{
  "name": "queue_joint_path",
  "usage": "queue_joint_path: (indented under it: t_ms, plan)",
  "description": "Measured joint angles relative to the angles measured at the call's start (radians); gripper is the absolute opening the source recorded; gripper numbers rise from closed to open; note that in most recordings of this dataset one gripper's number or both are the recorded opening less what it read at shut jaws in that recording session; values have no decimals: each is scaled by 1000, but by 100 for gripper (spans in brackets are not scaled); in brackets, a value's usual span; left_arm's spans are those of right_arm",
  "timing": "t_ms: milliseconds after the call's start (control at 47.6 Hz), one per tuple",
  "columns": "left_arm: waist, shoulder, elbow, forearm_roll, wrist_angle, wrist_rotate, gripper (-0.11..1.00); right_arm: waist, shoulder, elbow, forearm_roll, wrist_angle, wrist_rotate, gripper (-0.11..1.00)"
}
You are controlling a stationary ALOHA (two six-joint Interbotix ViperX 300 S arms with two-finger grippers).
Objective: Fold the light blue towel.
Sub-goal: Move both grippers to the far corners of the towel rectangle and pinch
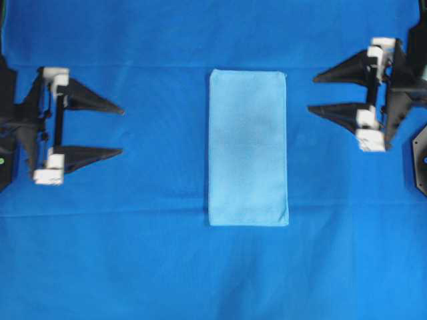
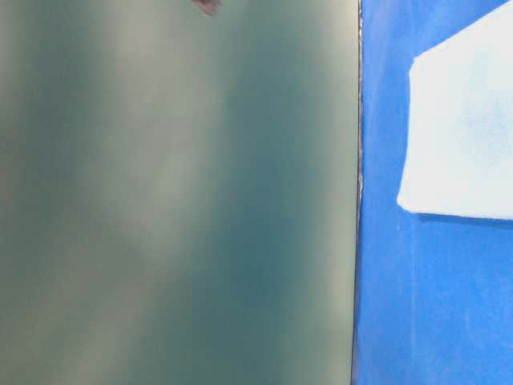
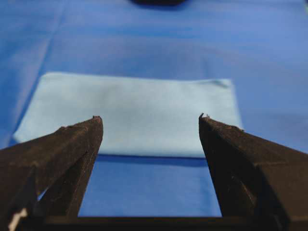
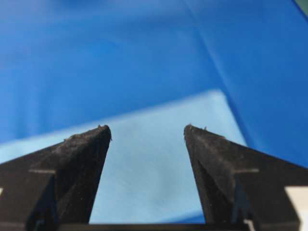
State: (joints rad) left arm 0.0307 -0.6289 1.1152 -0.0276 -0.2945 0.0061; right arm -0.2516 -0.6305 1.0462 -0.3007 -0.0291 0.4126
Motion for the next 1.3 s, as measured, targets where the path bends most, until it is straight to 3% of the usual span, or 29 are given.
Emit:
queue_joint_path:
  t_ms: [357, 714, 1155, 1239, 1302]
  plan:
    - [133, 437, -230, 0, 2, 3, 77, -175, 367, -37, -18, -14, -9, 64]
    - [301, 841, -439, -2, -64, 3, 77, -273, 589, -94, -37, -146, -23, 64]
    - [334, 1037, -555, 0, -84, 5, 74, -285, 730, -164, -41, -158, -49, 64]
    - [334, 1042, -555, 0, -84, 3, 66, -287, 741, -172, -41, -156, -49, 63]
    - [334, 1042, -555, 0, -84, 0, 51, -288, 746, -172, -40, -156, -51, 56]
